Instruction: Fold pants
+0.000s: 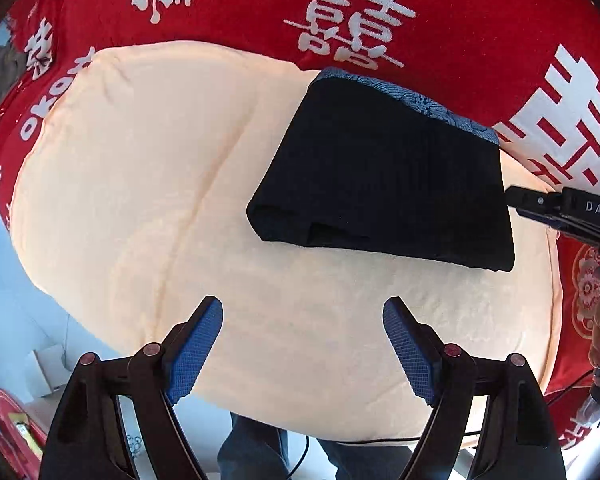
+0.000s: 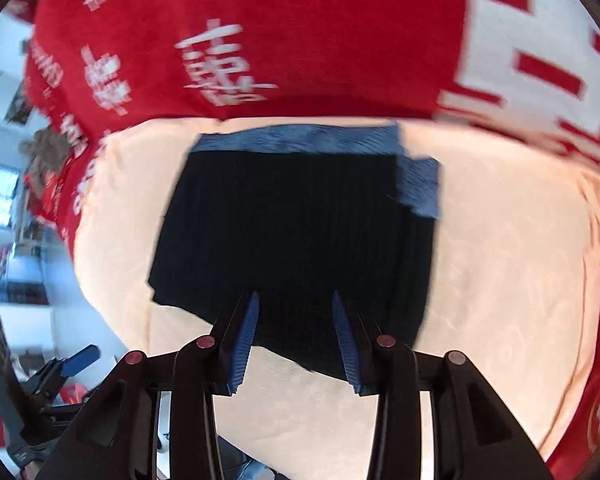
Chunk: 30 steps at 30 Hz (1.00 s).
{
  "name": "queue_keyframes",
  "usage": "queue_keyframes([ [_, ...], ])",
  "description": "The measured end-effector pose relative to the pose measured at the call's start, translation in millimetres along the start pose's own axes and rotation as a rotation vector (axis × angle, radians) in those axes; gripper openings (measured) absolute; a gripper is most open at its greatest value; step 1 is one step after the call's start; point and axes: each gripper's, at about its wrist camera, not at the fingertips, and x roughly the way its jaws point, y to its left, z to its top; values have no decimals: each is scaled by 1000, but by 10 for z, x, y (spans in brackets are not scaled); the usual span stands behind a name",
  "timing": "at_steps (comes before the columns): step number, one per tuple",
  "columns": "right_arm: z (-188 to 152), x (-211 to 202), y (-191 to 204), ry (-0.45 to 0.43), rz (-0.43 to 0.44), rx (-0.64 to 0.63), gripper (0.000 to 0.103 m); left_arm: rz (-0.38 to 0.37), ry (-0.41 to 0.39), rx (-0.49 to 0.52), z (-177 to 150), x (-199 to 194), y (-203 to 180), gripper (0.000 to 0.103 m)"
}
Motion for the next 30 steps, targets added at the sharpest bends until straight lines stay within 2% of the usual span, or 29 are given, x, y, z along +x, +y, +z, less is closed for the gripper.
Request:
queue_keyframes([
  [4,31,237,216,29,-1,-97,43,24,11,-1,-30,31,-16,83],
  [7,-89,516,77,104,-46,-93,42,39,25,1,-27,93,-45,83],
  [8,-149,574,4,113,-34,-84,42,43,28,4,-24,109,-55,83],
  [10,-225,541,-67,72,-1,-84,42,47,25,11,-14,127,-71,83],
  [14,-301,519,-45,47,-17,-112,42,61,18,41,38,178,-94,83],
  [17,-334,475,-76,34,-4,-88,42,78,15,61,133,218,-76,83],
  [19,-383,442,-122,40,-13,-52,42,86,5,68,251,229,-50,83],
  [21,-403,359,-215,40,16,2,43,102,-14,79,414,236,-21,83],
  [24,-381,161,-383,-14,20,72,48,120,-55,91,717,268,34,83],
  [27,-228,69,-592,-69,34,150,55,121,-91,88,1097,366,42,83],
  [30,4,123,-764,-104,58,204,55,133,-130,119,1412,520,-74,83],
])
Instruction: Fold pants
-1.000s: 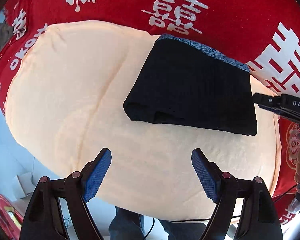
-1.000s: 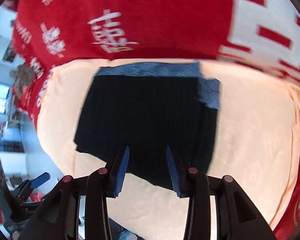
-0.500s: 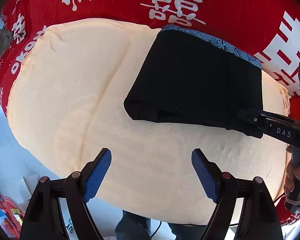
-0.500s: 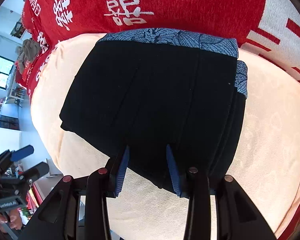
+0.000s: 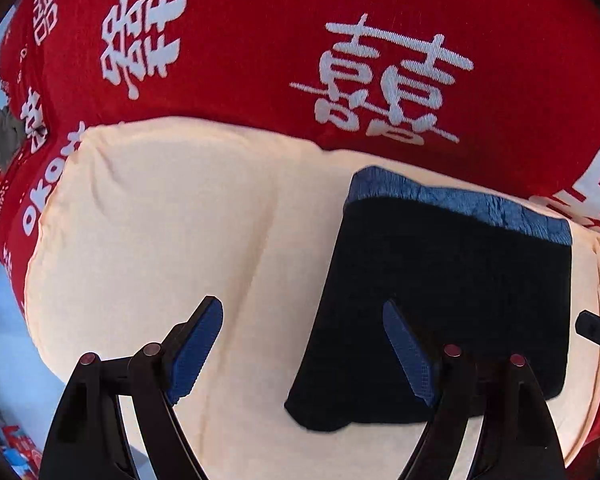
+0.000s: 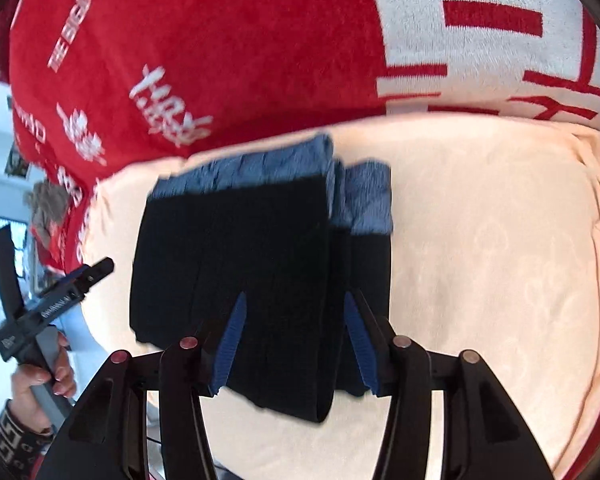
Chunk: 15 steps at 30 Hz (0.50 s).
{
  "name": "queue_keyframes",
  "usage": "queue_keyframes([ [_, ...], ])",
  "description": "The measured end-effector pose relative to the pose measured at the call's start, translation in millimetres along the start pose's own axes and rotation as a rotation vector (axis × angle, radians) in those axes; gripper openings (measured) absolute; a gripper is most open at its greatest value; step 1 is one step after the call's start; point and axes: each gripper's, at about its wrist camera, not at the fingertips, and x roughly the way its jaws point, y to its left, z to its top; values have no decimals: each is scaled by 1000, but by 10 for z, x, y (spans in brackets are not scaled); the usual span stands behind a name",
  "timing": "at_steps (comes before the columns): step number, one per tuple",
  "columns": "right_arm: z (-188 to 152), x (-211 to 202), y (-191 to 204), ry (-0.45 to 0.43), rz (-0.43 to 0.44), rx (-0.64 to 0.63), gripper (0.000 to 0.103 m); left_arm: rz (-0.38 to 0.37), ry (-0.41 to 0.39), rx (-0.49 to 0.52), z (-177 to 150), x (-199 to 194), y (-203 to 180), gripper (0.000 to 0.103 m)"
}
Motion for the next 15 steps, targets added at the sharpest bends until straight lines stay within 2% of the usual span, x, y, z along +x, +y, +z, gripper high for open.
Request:
queue_keyframes([
  [4,256,184,-152,1,79,74,55,-14,14,8,193,324,-149,83],
  [5,287,239,-176,17,98,89,44,-12,32,4,196,411,-181,83],
  [6,308,268,-168,32,103,84,25,0,43,4,188,472,-207,83],
  [7,314,273,-138,39,82,59,18,14,44,4,176,487,-223,83],
  [9,292,231,-85,34,60,-4,14,19,33,7,152,469,-228,83],
  [12,221,301,-114,63,-53,-59,12,-5,35,30,108,474,-271,83],
  [15,178,375,-198,69,-55,-34,9,-8,41,68,80,539,-369,84],
])
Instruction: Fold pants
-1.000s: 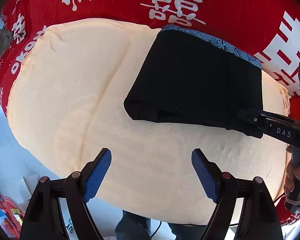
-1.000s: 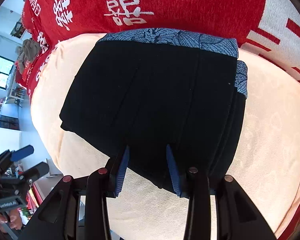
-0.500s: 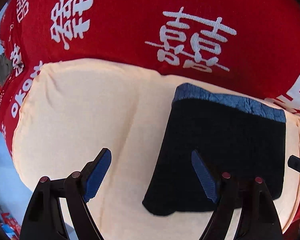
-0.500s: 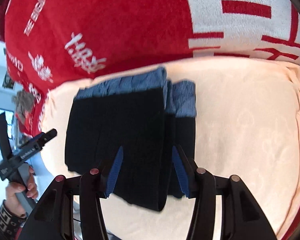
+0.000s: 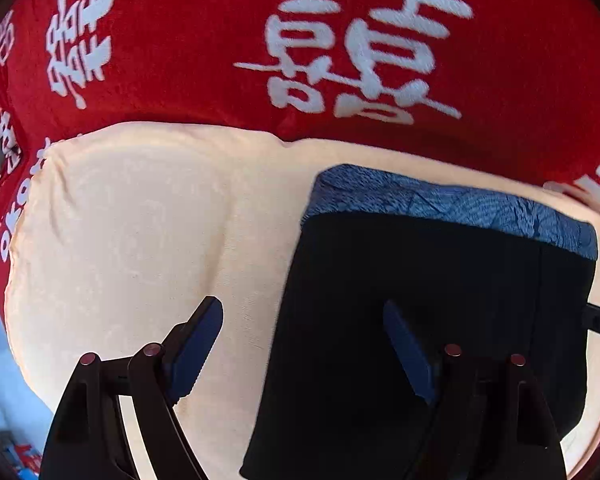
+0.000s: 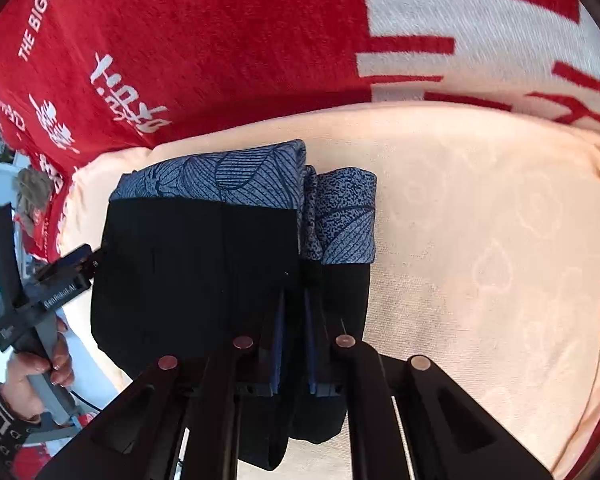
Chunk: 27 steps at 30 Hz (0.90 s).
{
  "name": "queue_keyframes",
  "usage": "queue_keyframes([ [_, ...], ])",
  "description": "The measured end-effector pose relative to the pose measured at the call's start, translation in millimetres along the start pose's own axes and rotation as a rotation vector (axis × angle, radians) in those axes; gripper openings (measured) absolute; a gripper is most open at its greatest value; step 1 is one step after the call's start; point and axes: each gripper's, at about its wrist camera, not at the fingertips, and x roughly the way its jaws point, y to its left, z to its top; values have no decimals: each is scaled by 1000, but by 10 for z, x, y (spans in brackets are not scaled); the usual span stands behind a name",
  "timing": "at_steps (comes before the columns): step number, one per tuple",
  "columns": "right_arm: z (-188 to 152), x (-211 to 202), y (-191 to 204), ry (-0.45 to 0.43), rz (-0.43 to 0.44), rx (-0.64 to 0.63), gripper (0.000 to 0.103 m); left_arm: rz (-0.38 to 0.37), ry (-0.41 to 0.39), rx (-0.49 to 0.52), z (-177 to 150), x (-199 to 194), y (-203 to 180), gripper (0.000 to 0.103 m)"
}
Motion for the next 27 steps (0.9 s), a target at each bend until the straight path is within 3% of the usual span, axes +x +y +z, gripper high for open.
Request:
queue_keyframes([
  [3,-29,-46,3,-5,17,8,13,36,-21,13,-6,21,-39,89],
  [5,-75,-79,-20,9,37,34,14,15,-9,-9,21,11,15,89],
  [7,-152,-124,-59,17,42,63,24,-9,14,-25,36,-19,59,89],
  [9,-286,-183,-98,18,56,92,46,-20,36,-12,9,-81,50,89],
  [11,-453,-227,-139,30,56,118,59,-24,49,21,-48,-156,0,89],
  [13,-586,-249,-179,47,64,134,61,-27,62,51,-120,-238,-51,89],
  [17,-861,-244,-200,77,66,155,79,-48,94,62,-248,-368,-102,89],
  [27,-1171,-291,-100,35,100,155,84,-55,107,95,-457,-519,-189,89],
])
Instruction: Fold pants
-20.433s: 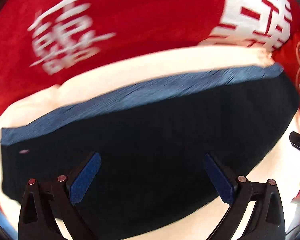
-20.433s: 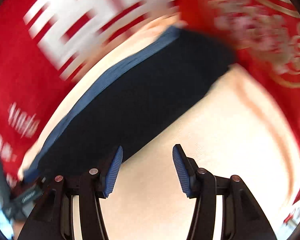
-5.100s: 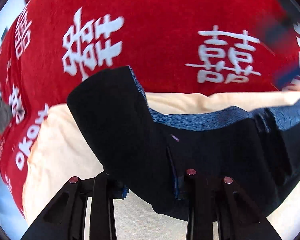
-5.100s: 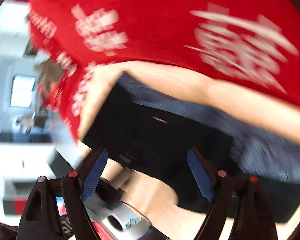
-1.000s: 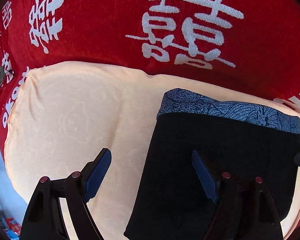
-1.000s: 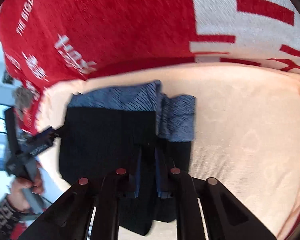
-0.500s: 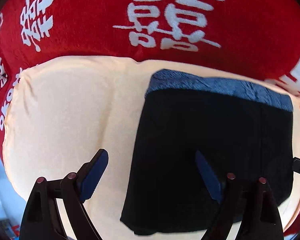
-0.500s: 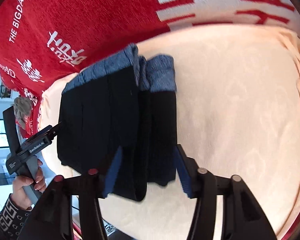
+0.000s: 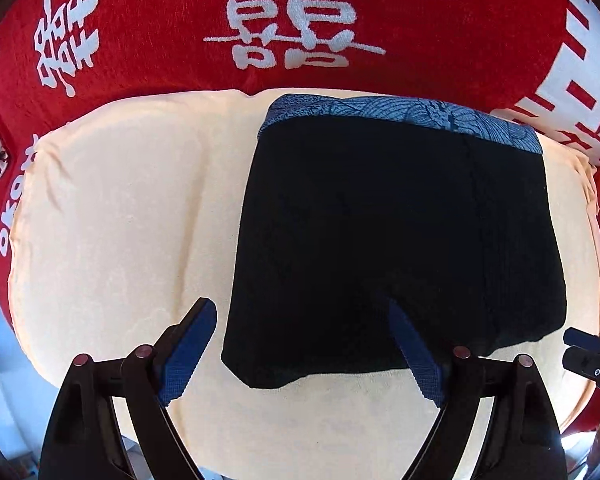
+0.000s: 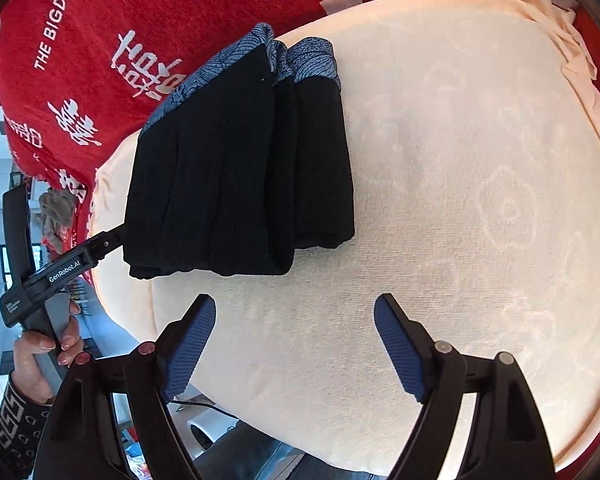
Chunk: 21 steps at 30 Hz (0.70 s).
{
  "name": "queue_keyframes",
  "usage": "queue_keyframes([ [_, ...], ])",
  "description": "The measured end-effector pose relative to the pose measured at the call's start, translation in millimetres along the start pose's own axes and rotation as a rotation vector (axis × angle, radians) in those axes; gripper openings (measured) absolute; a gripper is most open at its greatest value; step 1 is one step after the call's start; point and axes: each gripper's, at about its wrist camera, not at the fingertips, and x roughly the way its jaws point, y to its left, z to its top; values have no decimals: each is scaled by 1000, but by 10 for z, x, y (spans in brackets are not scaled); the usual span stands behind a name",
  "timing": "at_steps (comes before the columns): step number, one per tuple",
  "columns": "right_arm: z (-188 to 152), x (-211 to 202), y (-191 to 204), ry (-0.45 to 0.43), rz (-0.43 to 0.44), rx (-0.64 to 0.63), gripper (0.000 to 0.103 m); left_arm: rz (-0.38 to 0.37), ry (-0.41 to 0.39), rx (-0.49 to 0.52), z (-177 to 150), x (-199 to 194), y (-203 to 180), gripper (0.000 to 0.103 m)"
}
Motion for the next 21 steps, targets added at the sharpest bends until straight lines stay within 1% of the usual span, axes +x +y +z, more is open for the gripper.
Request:
queue_keyframes([
  [5,-54,2,62,-36,-16,13,85,19,-25,60,-54,31,-40,89],
  [10,-188,59,67,-61,-32,64,85,-20,-16,74,-75,142,8,89],
  [14,-320,49,122,-88,-28,127,85,-35,-14,115,-58,108,36,89],
  [17,-373,14,163,-108,-37,153,85,-47,-16,150,-57,78,59,89],
  [21,-392,-30,212,-131,-57,172,86,-79,-12,160,-47,35,139,89],
])
